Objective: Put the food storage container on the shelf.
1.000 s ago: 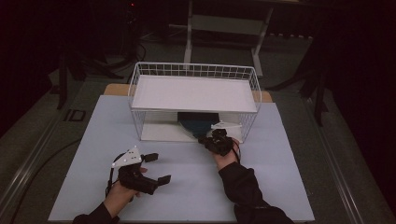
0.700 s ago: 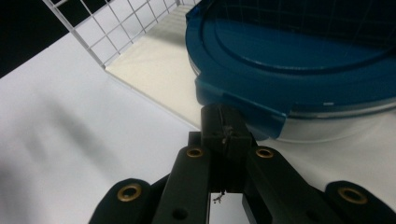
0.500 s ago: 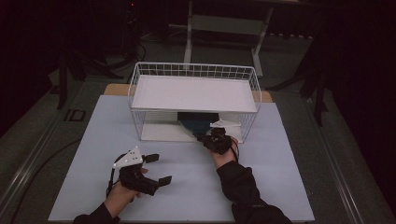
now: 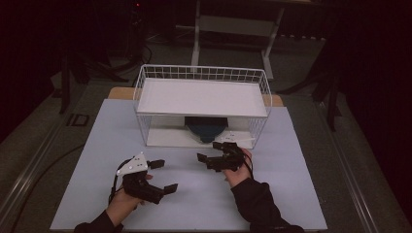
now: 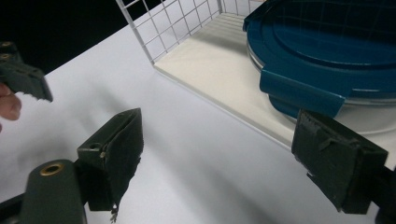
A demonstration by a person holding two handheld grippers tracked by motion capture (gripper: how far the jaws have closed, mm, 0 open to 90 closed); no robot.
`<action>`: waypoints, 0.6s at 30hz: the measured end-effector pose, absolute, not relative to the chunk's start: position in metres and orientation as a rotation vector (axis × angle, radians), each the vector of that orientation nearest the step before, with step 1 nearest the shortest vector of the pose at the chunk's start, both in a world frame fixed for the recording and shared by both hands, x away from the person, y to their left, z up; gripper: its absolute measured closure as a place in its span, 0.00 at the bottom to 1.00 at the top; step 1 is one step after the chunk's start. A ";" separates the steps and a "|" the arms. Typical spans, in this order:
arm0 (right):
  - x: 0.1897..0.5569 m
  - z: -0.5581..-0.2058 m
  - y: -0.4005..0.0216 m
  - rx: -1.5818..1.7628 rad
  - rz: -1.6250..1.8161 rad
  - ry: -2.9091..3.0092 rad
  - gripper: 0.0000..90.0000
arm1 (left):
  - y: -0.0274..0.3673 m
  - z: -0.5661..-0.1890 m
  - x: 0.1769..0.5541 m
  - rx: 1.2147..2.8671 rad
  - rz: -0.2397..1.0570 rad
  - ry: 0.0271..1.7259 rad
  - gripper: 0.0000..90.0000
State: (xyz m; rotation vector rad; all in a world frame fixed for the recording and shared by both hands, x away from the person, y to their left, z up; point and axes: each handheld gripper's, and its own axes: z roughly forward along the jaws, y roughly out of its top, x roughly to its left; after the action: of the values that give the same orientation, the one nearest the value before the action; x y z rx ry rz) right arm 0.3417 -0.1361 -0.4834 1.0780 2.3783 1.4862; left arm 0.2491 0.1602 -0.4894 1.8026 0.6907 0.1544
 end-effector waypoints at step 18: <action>0.305 -0.484 -0.176 1.070 1.530 2.321 0.19 | 0.157 -0.488 0.244 1.837 0.161 0.661 0.00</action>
State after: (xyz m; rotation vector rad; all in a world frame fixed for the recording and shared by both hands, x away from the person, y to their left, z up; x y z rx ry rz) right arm 0.3054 -0.1761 -0.4841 1.0699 2.3210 1.5302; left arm 0.2445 0.1565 -0.4881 1.8371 0.6609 0.1608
